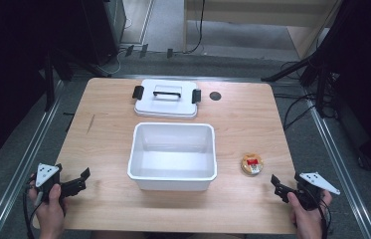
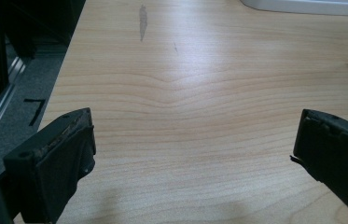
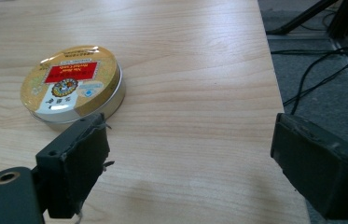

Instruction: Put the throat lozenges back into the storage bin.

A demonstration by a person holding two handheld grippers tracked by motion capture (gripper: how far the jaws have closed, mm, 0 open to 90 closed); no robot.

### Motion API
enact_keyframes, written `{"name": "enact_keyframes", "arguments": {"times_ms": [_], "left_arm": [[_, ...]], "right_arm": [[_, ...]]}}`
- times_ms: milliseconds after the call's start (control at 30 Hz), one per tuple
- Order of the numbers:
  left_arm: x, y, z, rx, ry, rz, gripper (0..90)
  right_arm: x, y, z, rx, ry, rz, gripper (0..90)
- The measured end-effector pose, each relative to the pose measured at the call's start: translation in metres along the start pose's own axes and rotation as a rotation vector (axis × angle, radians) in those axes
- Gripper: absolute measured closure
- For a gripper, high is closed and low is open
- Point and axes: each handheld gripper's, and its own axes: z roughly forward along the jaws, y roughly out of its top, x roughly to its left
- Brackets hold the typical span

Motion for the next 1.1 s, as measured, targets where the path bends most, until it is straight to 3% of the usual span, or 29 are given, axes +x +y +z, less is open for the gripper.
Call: {"name": "enact_keyframes", "arguments": {"times_ms": [233,733,900,1100], "left_arm": [[0.0,0.0,0.0,0.001,0.002,0.004,0.0],[-0.001,0.0,0.001,0.002,0.005,0.007,0.0],[0.0,0.0,0.001,-0.001,0.003,0.003,0.0],[0.0,0.0,0.0,0.0,0.001,0.001,0.0]], "right_arm": [[0.002,-0.001,-0.001,0.001,-0.007,-0.02,5.5],[0.013,0.008,-0.004,0.056,-0.014,-0.096,5.3],[0.019,0.019,-0.006,0.1,-0.008,-0.137,5.3],[0.028,0.03,-0.002,0.2,-0.003,-0.191,5.3]]}}
